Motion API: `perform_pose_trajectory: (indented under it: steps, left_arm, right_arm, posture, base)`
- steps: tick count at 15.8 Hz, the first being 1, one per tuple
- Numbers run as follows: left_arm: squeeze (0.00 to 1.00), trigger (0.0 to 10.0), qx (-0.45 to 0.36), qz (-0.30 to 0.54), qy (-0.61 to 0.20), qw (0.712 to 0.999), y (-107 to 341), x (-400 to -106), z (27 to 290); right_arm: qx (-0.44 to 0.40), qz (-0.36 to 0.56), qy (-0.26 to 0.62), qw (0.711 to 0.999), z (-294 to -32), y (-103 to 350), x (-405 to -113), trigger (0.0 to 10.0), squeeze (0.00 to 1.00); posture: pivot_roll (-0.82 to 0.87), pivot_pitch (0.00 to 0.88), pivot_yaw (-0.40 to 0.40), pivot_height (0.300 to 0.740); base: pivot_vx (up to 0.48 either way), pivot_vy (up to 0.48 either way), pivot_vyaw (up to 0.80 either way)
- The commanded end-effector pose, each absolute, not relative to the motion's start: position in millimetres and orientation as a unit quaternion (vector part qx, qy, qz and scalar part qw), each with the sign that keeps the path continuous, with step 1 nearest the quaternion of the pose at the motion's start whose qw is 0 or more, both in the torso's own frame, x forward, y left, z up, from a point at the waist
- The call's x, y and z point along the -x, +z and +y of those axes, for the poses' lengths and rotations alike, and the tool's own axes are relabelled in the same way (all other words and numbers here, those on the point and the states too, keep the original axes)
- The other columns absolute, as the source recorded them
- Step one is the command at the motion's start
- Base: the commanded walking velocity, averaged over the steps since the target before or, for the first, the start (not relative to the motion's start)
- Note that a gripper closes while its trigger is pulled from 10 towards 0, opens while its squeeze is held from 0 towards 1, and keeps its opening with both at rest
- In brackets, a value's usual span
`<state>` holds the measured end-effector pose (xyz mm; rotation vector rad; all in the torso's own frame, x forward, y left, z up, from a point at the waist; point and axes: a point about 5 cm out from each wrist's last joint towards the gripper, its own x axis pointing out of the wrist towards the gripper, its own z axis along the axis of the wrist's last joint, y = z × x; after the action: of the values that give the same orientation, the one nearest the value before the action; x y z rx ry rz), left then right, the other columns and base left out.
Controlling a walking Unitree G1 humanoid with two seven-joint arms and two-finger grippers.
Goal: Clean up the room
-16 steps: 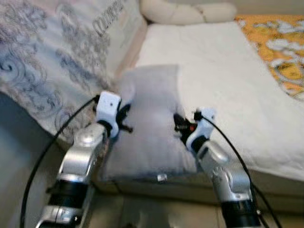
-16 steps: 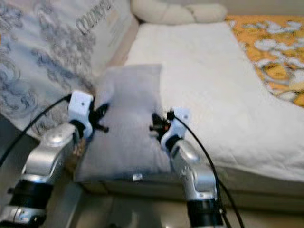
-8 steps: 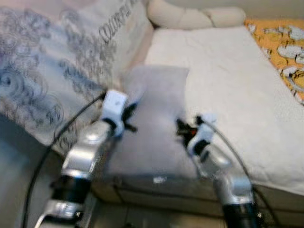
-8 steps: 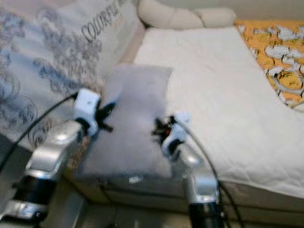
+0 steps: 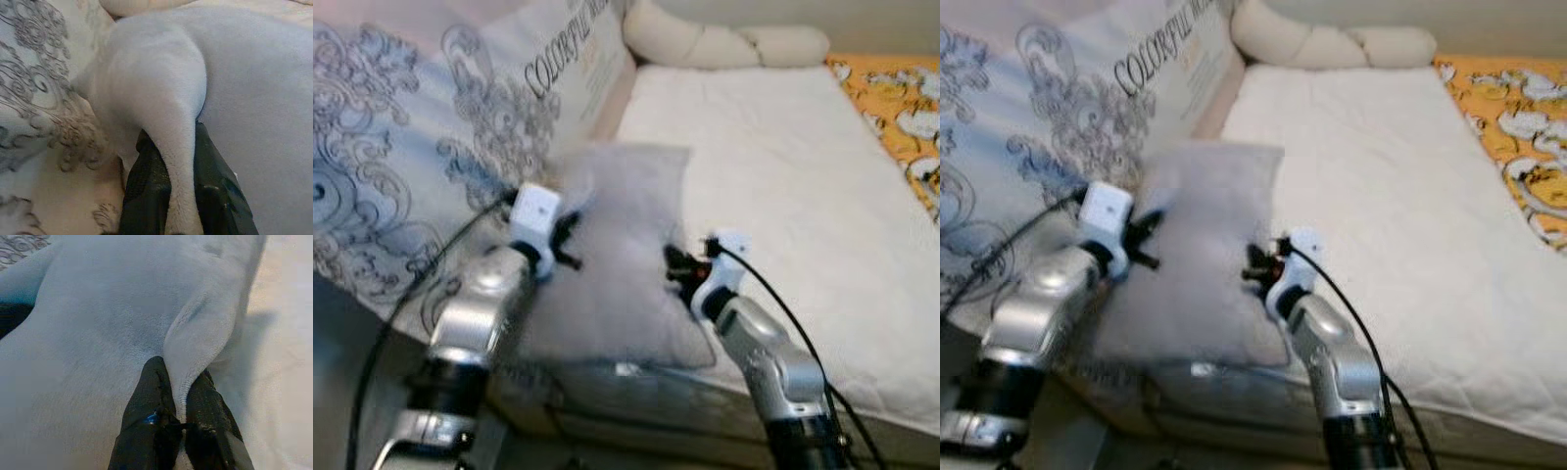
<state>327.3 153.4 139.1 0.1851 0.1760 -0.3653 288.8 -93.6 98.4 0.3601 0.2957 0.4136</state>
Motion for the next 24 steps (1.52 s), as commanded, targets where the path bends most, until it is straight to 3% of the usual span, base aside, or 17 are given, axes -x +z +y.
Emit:
perform_pose_trajectory:
  steps: [1,14,15,16,24]
  left_arm:
    - [0.00,10.0,-0.098,0.057,-0.191,0.975,152,-331,146]
    - [0.00,10.0,-0.117,0.057,-0.221,0.966,153,-342,136]
    - [0.00,10.0,-0.121,0.056,-0.227,0.965,152,-342,133]
    - [0.00,10.0,-0.123,0.055,-0.232,0.963,152,-343,132]
    - [0.00,10.0,-0.186,0.064,-0.272,0.942,141,-363,116]
  right_arm:
    - [-0.175,0.139,0.194,0.955,-102,102,-292,10.0,0.00]
    - [-0.189,0.132,0.167,0.959,-113,102,-288,10.0,0.00]
    - [-0.198,0.133,0.161,0.958,-114,101,-288,10.0,0.67]
    - [-0.207,0.132,0.157,0.957,-115,100,-288,10.0,1.00]
    - [-0.201,0.133,0.115,0.964,-134,96,-284,10.0,1.00]
  posture:
    - [-0.06,0.000,0.063,0.740]
    - [-0.10,0.000,0.107,0.740]
    - [-0.11,0.000,0.109,0.740]
    - [-0.11,0.000,0.110,0.740]
    - [-0.13,0.000,0.114,0.740]
  base:
    - [0.345,0.000,-0.80]
    - [0.299,0.000,-0.06]
    - [0.000,0.000,0.00]
    - [0.000,0.000,0.00]
    - [0.000,0.000,0.00]
